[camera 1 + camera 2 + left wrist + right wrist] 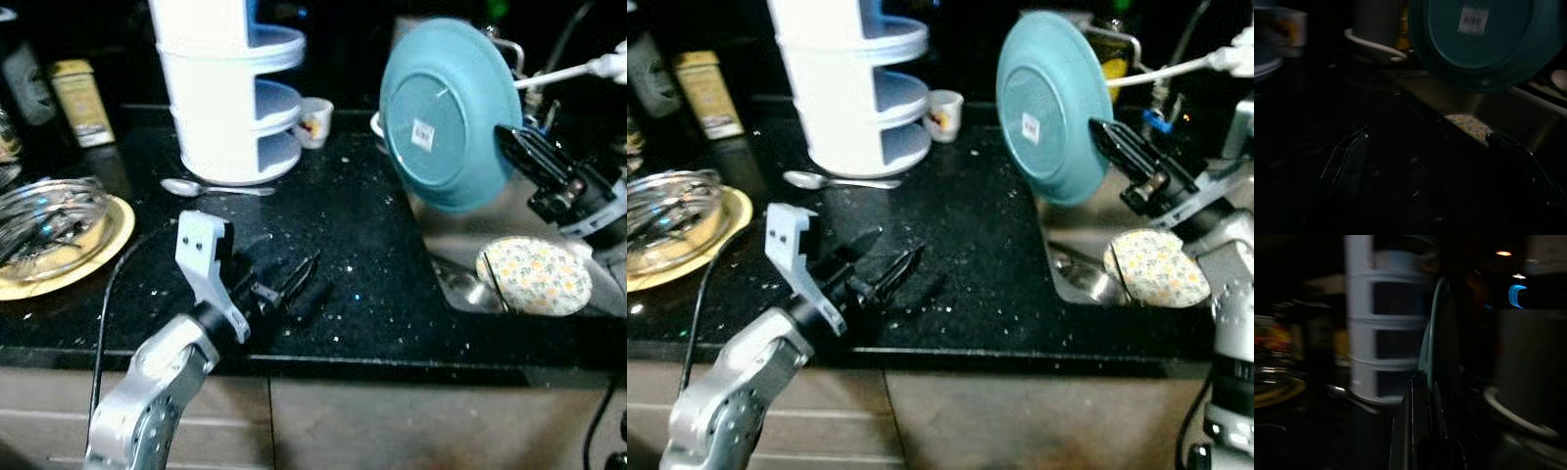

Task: Kitchen organization

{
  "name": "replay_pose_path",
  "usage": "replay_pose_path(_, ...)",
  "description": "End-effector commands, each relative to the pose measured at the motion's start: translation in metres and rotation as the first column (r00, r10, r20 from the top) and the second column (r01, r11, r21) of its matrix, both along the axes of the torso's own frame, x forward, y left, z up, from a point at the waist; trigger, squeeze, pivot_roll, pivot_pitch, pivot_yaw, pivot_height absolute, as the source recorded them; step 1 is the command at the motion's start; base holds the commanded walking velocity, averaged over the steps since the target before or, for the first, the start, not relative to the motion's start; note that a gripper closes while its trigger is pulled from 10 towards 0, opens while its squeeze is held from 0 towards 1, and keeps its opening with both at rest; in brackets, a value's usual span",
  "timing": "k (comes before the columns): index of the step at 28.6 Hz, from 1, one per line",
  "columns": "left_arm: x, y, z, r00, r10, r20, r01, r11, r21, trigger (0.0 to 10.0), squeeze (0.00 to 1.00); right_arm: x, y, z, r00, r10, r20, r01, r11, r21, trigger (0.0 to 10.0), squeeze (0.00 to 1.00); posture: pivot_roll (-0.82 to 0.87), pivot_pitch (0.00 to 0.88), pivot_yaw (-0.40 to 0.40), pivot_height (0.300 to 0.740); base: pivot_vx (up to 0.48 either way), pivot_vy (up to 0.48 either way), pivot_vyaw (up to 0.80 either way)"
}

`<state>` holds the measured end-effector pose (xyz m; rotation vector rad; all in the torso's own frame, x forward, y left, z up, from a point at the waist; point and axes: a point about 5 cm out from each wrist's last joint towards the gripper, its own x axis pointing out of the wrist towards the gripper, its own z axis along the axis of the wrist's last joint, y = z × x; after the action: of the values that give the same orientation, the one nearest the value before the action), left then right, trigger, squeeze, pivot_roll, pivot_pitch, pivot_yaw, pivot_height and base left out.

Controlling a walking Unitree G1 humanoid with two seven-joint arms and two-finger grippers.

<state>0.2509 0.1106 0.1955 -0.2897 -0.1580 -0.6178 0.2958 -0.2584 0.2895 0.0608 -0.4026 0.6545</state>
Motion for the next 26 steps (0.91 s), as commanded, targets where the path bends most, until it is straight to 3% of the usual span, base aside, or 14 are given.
replay_pose_path(1, 0.002, 0.002, 0.002, 1.0, 0.017, 0.002, -0.017, 1.0, 0.007, 10.0, 0.0, 0.005, 0.003, 0.002, 0.999, -0.035, 0.013, 0.036, 0.999, -0.036, 0.0, 0.0, 0.02, 0.0, -0.01, 0.74, 0.0, 0.0, -0.8)
replay_pose_path(11, 0.007, 0.009, 0.002, 0.996, 0.086, 0.0, -0.086, 0.996, 0.005, 10.0, 0.0, 0.024, 0.032, -0.016, 0.998, -0.057, -0.015, 0.054, 0.989, -0.137, 0.0, 0.0, 0.02, 0.0, -0.014, 0.74, 0.0, 0.0, -0.8)
replay_pose_path(12, 0.008, 0.011, 0.003, 0.995, 0.1, 0.004, -0.1, 0.995, 0.004, 10.0, 0.0, 0.026, 0.039, -0.017, 0.998, -0.053, -0.014, 0.051, 0.988, -0.146, 1.9, 0.0, 0.02, 0.0, -0.015, 0.74, 0.0, 0.0, -0.47)
replay_pose_path(13, 0.009, 0.013, 0.004, 0.994, 0.113, 0.007, -0.113, 0.994, 0.002, 10.0, 0.0, 0.028, 0.046, -0.018, 0.999, -0.048, -0.011, 0.046, 0.986, -0.162, 4.7, 0.0, 0.02, 0.0, -0.015, 0.74, 0.0, 0.0, 0.0)
replay_pose_path(14, 0.009, 0.013, 0.004, 0.994, 0.113, 0.007, -0.113, 0.994, 0.002, 10.0, 0.0, 0.028, 0.046, -0.018, 0.999, -0.048, -0.011, 0.046, 0.986, -0.162, 4.7, 0.0, 0.02, 0.0, -0.015, 0.74, 0.0, 0.0, 0.0)
replay_pose_path(15, 0.01, 0.015, 0.005, 0.992, 0.127, 0.011, -0.127, 0.992, 0.001, 10.0, 0.0, 0.03, 0.053, -0.019, 0.999, -0.04, -0.012, 0.037, 0.983, -0.182, 10.0, 0.0, 0.02, 0.0, -0.016, 0.74, 0.0, 0.0, 0.0)
replay_pose_path(19, 0.013, 0.019, 0.006, 0.986, 0.165, 0.013, -0.165, 0.986, 0.004, 10.0, 0.0, 0.033, 0.064, -0.023, 0.999, -0.031, -0.011, 0.028, 0.979, -0.203, 10.0, 0.0, 0.03, 0.0, -0.016, 0.74, 0.0, 0.0, 0.0)
replay_pose_path(26, 0.015, 0.024, 0.005, 0.98, 0.197, 0.004, -0.198, 0.98, 0.007, 10.0, 0.0, 0.034, 0.078, -0.029, 1.0, -0.02, -0.014, 0.017, 0.976, -0.218, 10.0, 0.0, 0.03, 0.0, -0.016, 0.74, 0.0, -0.33, 0.0)
